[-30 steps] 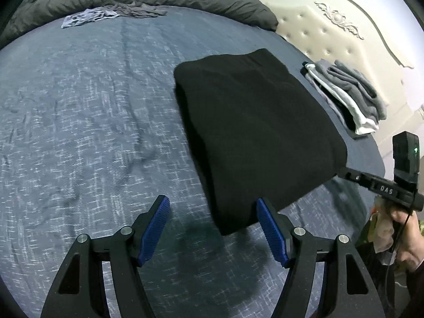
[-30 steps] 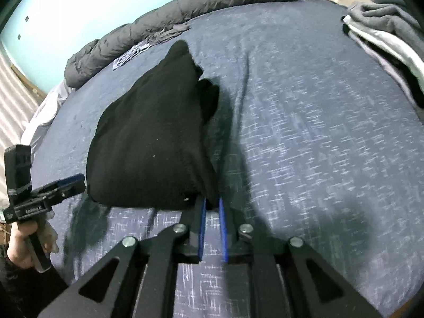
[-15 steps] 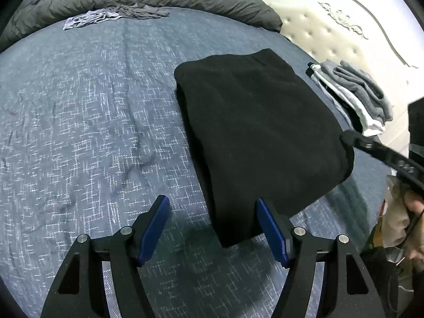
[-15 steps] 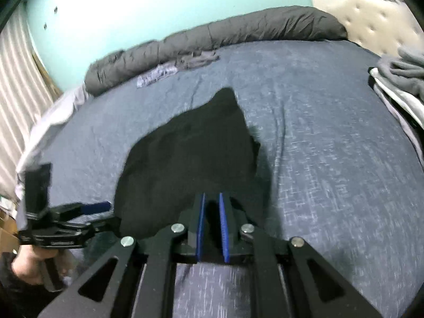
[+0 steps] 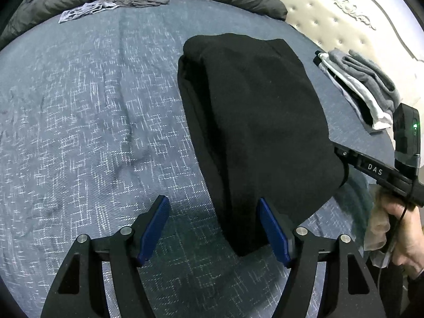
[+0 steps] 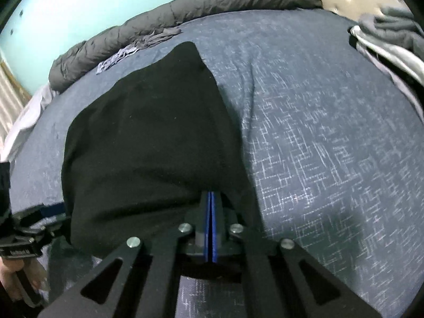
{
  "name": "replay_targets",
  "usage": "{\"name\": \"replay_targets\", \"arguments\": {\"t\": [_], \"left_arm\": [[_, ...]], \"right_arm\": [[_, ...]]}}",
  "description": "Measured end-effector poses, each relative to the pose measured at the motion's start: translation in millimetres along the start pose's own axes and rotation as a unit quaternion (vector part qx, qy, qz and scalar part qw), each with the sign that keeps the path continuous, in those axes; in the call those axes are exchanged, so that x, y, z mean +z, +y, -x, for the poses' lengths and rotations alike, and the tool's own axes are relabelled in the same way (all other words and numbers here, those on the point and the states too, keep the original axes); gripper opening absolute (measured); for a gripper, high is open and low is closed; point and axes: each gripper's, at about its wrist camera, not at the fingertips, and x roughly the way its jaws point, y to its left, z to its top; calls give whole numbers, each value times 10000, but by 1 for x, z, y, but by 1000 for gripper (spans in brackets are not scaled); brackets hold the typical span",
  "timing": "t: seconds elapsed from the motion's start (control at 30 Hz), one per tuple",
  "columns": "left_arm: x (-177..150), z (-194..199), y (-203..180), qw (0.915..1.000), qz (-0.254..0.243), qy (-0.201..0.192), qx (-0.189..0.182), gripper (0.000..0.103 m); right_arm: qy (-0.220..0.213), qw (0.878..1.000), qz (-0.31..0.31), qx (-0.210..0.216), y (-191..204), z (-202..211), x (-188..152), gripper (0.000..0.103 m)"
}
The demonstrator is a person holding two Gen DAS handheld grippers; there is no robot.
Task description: Fold clothes
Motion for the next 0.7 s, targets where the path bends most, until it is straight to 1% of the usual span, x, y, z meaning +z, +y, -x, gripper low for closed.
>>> {"name": "replay_targets", "arguments": {"t": [0.07, 0.13, 0.23, 0.33, 0.4, 0.5, 0.6, 0.7], "left_arm": [[4, 9, 0, 9999, 26, -112, 12, 74], [8, 21, 1, 9996, 40, -280, 10, 74], [17, 37, 3, 9984, 98, -559, -14, 74], [28, 42, 8, 9973, 200, -707, -9, 74], [35, 40, 14, 9969, 289, -725, -14, 74], [45, 35, 16, 9967, 305, -750, 41, 74], [52, 33, 18, 9968, 187, -751, 173, 74], [54, 32, 24, 9968, 187, -736, 236, 74]], "right_arm": [[35, 10000, 69, 29, 3, 6, 4, 0], [-55, 9998, 118, 146, 7, 19, 10, 0], [-390, 9986, 195, 289, 12, 38, 25, 0], [-609, 9963, 394, 469, 24, 45, 46, 0], [-616, 9950, 569, 540, 34, 39, 61, 0], [-417, 9948, 718, 585, 46, 17, 85, 0], [-50, 9960, 786, 418, 50, -10, 100, 0], [337, 9973, 631, 185, 39, -38, 102, 0]]}}
